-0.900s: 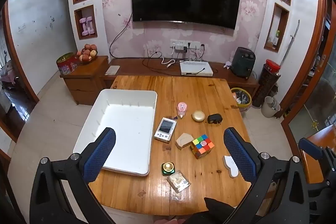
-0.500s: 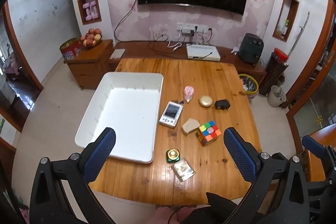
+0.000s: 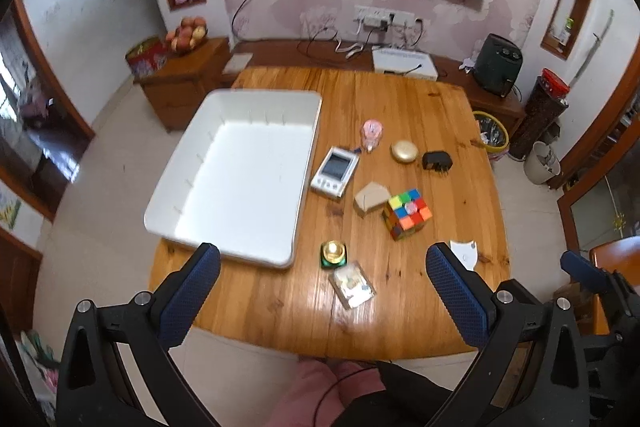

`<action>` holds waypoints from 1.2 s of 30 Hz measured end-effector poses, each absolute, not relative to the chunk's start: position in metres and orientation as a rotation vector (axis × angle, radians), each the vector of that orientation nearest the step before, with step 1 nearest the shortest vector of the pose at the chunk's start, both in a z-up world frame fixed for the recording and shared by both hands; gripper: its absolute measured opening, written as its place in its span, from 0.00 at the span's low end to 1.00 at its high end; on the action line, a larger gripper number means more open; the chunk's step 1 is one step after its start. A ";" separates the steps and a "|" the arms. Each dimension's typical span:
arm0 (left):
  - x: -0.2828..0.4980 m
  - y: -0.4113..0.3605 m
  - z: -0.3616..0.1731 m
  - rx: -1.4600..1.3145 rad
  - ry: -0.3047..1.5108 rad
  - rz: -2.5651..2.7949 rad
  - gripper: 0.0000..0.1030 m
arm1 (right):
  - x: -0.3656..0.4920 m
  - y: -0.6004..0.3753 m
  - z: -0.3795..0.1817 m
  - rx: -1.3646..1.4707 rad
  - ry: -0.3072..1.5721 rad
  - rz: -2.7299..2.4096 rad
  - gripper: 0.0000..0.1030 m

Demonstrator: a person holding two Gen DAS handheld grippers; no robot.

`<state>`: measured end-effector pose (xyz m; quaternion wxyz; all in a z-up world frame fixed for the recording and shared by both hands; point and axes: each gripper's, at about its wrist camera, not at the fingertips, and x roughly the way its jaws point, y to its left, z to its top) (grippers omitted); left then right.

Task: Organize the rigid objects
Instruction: 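Move the left gripper to the white tray's rim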

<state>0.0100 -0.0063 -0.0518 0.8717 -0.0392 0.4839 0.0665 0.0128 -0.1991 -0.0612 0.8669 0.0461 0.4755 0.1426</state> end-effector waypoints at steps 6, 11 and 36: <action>-0.001 0.005 -0.060 -0.125 1.061 0.213 0.99 | 0.017 -0.197 -0.076 0.107 1.062 0.334 1.00; -0.005 0.018 -0.064 -0.172 1.086 0.236 0.99 | 0.022 -0.193 -0.079 0.098 1.087 0.347 1.00; 0.064 0.163 -0.104 -0.203 1.289 0.159 0.99 | 0.045 -0.161 -0.118 0.432 1.247 -0.013 1.00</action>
